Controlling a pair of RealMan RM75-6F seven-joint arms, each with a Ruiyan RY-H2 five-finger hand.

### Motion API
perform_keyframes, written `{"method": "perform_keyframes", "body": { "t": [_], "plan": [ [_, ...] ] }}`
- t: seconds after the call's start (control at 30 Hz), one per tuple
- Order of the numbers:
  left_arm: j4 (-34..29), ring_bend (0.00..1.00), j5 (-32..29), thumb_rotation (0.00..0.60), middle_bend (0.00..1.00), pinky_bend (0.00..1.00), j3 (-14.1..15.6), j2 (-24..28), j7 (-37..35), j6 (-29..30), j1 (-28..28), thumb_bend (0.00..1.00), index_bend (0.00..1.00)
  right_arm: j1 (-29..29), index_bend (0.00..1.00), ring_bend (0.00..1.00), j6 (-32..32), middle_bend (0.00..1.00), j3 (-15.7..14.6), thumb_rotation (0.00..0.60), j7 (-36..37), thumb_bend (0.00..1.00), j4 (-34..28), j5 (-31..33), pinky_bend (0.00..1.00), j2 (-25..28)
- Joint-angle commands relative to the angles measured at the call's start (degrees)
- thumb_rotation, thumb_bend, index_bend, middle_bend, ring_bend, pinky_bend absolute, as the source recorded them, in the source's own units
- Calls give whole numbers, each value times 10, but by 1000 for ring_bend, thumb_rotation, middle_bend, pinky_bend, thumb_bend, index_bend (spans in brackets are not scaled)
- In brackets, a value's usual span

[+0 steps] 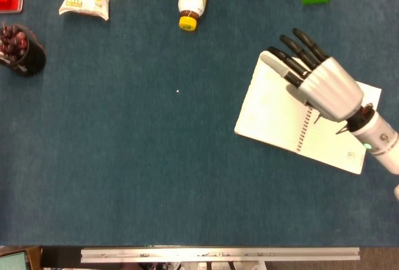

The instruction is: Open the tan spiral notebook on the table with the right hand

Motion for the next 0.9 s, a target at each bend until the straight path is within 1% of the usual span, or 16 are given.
{"method": "perform_keyframes", "body": {
  "t": [0.03,0.13,0.27,0.43,0.53,0.7,0.8,0.9],
  "plan": [
    [1,247,3,600,303,380,-1,-2,-1,3,0,241,442,-23,51,20,0,181,-13,600,-44,289,-65,2,60,52],
    [4,247,11,600,303,381,-1,-5,-6,11,1,241,404,-46,90,20,-20,181,-26,600,-102,288,-149,16,66,110],
    [13,247,25,600,303,386,-2,-12,-17,23,4,241,378,-80,250,34,-47,185,-33,600,-183,288,-242,54,106,172],
    [22,247,36,600,304,390,-3,-16,-32,31,5,241,375,-127,262,46,-55,190,-36,600,-255,287,-337,109,106,231],
    [26,247,38,600,305,390,-4,-17,-39,33,6,241,375,-154,262,51,-52,190,-39,600,-279,287,-371,134,106,253],
    [29,247,44,600,305,390,-4,-18,-45,35,6,241,375,-191,262,51,-35,190,-43,600,-294,287,-400,153,106,272],
    [30,247,45,600,305,390,-6,-19,-48,38,6,241,375,-211,276,51,-18,191,-49,600,-268,287,-399,142,106,275],
    [32,247,47,600,305,390,-7,-20,-51,41,7,241,375,-228,303,57,2,200,-57,600,-238,287,-384,120,106,276]
  ]
}}
